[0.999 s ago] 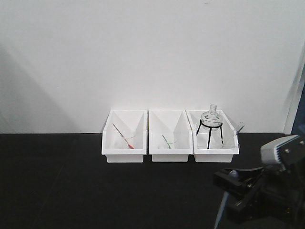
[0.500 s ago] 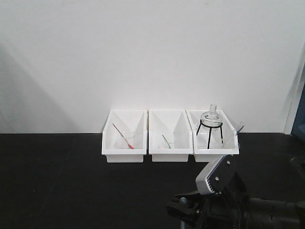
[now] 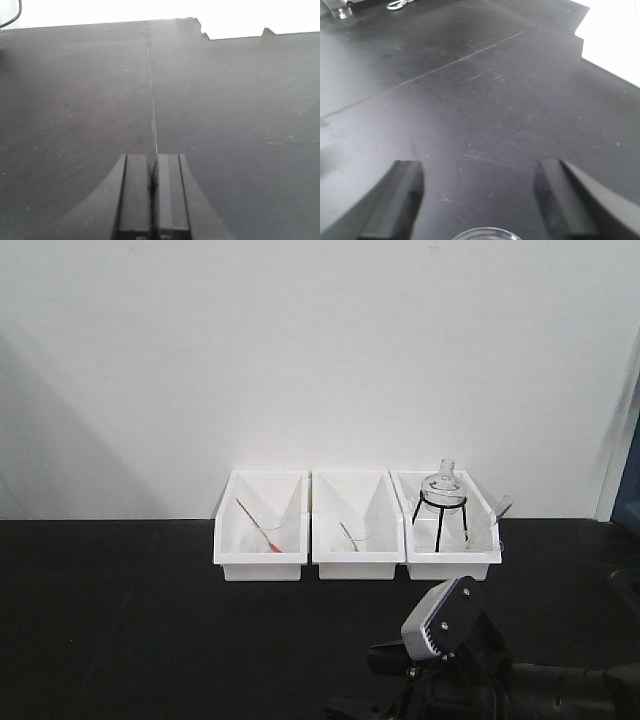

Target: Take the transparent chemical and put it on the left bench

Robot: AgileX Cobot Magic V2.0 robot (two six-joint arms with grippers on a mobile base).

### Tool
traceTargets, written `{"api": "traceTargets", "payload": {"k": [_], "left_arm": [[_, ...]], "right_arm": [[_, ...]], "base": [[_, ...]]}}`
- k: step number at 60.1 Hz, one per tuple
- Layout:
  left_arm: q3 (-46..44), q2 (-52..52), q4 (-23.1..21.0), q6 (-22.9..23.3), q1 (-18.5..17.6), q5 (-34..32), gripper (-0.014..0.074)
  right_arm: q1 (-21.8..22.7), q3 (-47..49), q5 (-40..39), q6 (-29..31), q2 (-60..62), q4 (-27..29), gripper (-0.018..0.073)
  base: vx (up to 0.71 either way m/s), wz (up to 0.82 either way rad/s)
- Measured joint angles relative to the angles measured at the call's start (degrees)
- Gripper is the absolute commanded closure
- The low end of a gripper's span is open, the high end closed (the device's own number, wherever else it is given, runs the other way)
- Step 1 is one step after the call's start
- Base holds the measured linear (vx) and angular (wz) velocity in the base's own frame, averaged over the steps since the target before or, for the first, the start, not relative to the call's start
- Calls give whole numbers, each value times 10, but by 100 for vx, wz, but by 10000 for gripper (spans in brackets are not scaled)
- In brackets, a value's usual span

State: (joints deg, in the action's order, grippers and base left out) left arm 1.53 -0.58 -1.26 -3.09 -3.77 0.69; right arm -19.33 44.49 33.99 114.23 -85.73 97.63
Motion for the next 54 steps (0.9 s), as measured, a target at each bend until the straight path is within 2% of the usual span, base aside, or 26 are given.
{"api": "traceTargets", "payload": {"k": [7, 12, 17, 27, 35, 54], "left_arm": [[0, 0, 0, 0, 0, 0, 600], [0, 0, 0, 0, 0, 0, 600], [0, 0, 0, 0, 0, 0, 600], [0, 0, 0, 0, 0, 0, 600], [0, 0, 0, 0, 0, 0, 600], [0, 0, 0, 0, 0, 0, 600]], "right_arm": [[0, 3, -15, 7, 14, -1, 46], [0, 10, -49, 3, 44, -1, 115], [0, 13, -106, -23, 89, 1, 234], [0, 10, -234, -123, 212, 9, 573], [0, -18, -291, -164, 312, 16, 568], [0, -107, -328, -169, 479, 20, 566]], "base": [[0, 0], [0, 0], [0, 0], [0, 0], [0, 0], [0, 0]]}}
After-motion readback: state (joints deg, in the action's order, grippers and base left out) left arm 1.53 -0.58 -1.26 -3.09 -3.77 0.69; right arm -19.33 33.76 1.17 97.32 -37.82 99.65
